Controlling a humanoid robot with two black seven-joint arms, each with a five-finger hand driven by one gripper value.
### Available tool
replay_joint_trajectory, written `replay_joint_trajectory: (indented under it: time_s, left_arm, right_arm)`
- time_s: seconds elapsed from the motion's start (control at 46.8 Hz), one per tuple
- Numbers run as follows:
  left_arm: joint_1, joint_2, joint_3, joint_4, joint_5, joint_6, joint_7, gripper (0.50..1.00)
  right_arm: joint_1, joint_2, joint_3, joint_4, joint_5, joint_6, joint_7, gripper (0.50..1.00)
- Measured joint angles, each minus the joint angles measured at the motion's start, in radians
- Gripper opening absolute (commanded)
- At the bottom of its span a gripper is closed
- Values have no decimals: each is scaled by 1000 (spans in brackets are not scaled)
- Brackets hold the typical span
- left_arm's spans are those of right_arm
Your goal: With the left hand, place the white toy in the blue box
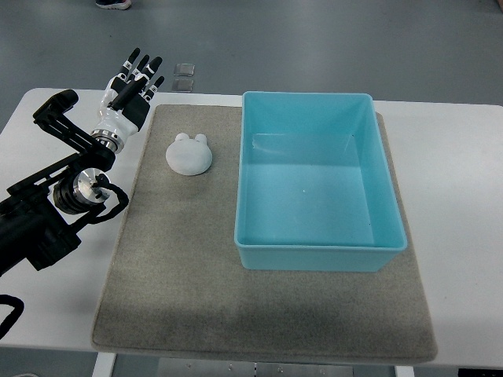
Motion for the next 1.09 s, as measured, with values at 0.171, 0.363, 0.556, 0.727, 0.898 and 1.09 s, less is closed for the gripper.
replay_joint_trajectory:
  time_s: [0.171, 0.363, 0.556, 0.727, 0.898, 1.09]
  left_arm:
    - [-2, 4, 0, 0, 0, 5, 0, 1000]
    - [-4, 9, 0, 0, 0, -1, 0, 1000]
    - [-13, 11, -1, 0, 0, -5, 0, 1000]
    - [-24, 12, 5, 0, 0, -5, 0, 1000]
    - [-30, 13, 16, -1, 4, -10, 0, 1000]
    - [-36, 28, 18, 1, 22, -37, 0, 1000]
  right_arm:
    - [0, 0, 0, 0, 0, 0, 0, 936]
    - [0, 0, 0, 0, 0, 0, 0, 936]
    - [0, 0, 0, 0, 0, 0, 0, 936]
    - [0, 0, 0, 0, 0, 0, 0, 936]
    - [0, 0, 0, 0, 0, 0, 0, 936]
    - [0, 0, 0, 0, 0, 0, 0, 936]
